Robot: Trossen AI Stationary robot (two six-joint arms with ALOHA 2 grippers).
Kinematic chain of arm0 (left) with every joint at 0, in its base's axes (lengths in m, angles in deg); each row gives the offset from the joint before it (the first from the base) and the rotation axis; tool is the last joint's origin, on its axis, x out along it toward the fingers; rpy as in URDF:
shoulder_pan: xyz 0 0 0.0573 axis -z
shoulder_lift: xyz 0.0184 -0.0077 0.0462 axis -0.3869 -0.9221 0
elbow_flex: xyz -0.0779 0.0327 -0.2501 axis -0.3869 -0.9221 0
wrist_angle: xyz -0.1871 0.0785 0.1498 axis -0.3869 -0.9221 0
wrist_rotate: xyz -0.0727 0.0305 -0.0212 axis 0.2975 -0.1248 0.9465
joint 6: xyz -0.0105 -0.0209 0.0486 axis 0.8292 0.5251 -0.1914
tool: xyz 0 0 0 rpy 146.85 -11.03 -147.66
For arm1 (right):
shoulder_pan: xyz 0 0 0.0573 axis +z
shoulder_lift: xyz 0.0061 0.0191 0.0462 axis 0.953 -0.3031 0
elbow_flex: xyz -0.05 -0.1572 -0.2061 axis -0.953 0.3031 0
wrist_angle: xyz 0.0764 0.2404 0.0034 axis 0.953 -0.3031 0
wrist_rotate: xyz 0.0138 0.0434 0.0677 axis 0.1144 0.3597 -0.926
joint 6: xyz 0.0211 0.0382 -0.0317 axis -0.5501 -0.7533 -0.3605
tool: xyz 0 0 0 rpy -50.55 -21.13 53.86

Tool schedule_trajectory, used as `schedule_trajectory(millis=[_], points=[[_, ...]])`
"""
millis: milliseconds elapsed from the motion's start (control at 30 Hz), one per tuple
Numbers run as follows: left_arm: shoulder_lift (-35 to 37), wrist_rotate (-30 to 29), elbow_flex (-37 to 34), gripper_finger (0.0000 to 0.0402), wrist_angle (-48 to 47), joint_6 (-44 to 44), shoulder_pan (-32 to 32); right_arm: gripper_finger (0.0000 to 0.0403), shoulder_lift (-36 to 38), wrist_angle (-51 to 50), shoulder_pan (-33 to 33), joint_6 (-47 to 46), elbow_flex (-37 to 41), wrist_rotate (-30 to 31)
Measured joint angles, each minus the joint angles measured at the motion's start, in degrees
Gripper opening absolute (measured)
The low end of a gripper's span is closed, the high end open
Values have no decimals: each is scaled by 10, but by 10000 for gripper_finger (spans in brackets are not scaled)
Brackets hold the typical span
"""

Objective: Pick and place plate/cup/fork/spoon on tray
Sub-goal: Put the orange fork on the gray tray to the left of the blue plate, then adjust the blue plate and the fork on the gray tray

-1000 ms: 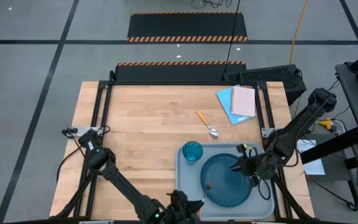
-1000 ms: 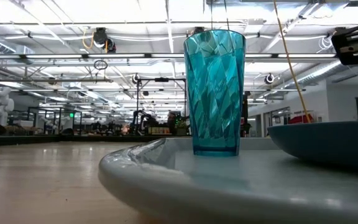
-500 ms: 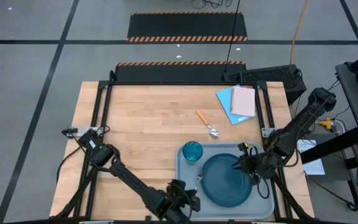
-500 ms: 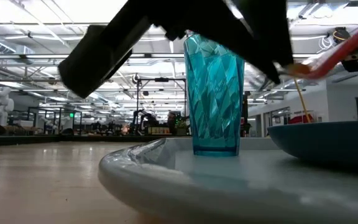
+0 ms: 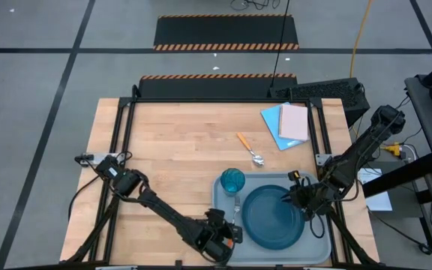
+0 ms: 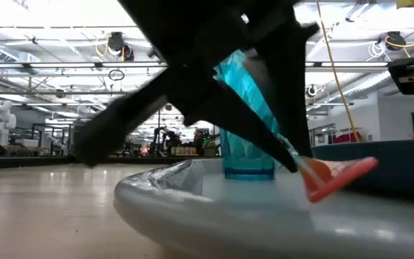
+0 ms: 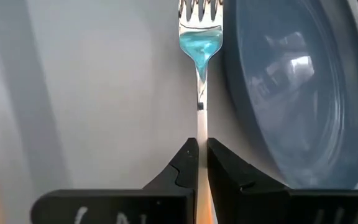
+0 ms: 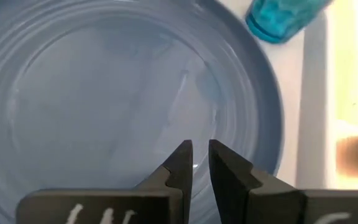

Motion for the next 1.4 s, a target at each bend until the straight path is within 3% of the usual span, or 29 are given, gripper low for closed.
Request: schedule_trajectory(millis=[267, 467, 900, 1233, 1400], points=[[0, 44, 0, 24, -1, 11, -27, 43, 31, 5, -1, 46, 0, 45], [0, 45, 0, 25, -1, 31, -28, 43, 58, 26, -2, 89, 0, 71], [0, 45, 0, 31, 3, 31, -30, 43, 72, 43, -14, 115, 0, 71], [-3, 39, 1, 125, 3, 25, -31, 43, 72, 43, -14, 115, 0, 69], [-3, 47, 1, 144, 30, -3, -32, 43, 72, 43, -14, 109, 0, 69]])
